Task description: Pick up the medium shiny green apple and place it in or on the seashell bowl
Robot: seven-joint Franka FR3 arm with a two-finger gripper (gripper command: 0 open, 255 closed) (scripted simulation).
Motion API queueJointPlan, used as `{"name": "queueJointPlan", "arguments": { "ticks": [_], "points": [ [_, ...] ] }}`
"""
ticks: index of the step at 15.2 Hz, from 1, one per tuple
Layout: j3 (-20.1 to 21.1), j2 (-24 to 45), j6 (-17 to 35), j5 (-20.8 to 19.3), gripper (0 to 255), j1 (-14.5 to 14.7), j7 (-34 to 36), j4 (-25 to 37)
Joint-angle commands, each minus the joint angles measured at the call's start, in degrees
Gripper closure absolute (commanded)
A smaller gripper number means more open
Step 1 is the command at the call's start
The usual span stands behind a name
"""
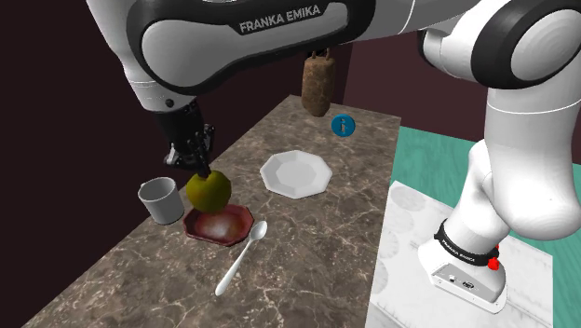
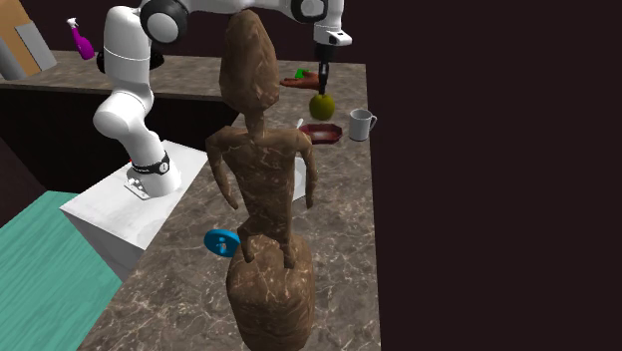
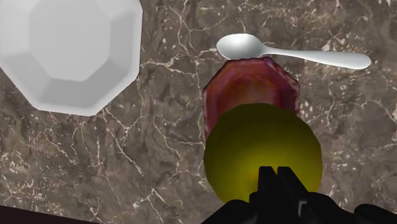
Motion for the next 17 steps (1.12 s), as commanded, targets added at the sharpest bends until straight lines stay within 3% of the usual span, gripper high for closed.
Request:
{"name": "queueJointPlan", "arguments": {
  "ticks": [1,6,13,14,17],
  "points": [
    [0.0,-0.2,1.7,0.0,255,-0.1,0.2,-1.8],
    [-0.1,0.1,5.2,-0.1,255,-0.2,0.5,-5.2],
    [-0.1,0.1,5.2,-0.1,255,-0.2,0.5,-5.2],
    [-0.1,0.1,5.2,-0.1,0,-0.2,0.5,-5.2],
    [-0.1,0.1,5.2,-0.1,0,-0.2,0.5,-5.2]
  ]
}}
